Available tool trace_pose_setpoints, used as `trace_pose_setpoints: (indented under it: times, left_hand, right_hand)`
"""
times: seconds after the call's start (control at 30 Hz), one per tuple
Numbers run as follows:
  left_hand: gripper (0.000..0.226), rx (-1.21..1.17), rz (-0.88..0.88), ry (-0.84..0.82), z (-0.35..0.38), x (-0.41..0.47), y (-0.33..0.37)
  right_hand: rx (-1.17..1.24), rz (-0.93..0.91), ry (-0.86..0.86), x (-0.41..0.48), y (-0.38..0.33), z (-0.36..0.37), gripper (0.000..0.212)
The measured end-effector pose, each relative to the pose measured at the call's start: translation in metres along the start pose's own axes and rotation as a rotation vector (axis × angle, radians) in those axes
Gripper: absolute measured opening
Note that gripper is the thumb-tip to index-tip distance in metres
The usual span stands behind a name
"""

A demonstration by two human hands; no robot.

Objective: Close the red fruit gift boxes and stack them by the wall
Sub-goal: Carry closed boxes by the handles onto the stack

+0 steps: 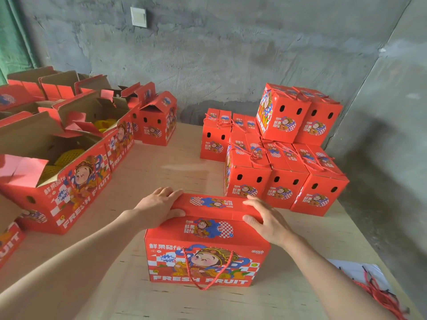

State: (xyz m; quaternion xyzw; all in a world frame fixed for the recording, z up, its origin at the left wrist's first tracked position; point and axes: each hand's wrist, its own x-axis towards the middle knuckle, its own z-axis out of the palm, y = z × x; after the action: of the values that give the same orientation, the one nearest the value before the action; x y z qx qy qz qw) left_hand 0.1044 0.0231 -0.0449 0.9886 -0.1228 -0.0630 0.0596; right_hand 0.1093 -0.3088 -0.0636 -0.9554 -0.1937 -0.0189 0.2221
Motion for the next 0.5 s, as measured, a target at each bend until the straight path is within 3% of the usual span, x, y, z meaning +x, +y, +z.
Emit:
trace_pose_setpoints:
  times: [0.3, 0.5]
  left_hand:
    - [0.066, -0.005, 0.03, 0.051, 0.005, -0.003, 0.0]
    - [0.065, 0.005, 0.042, -0.034, -0.002, 0.0, -0.003]
  right_hand:
    - [-0.035, -0.025, -0.051, 0.0, -0.007, -0.001, 0.042]
    - [-0.032, -0.023, -0.031, 0.001, -0.011, -0.001, 0.042]
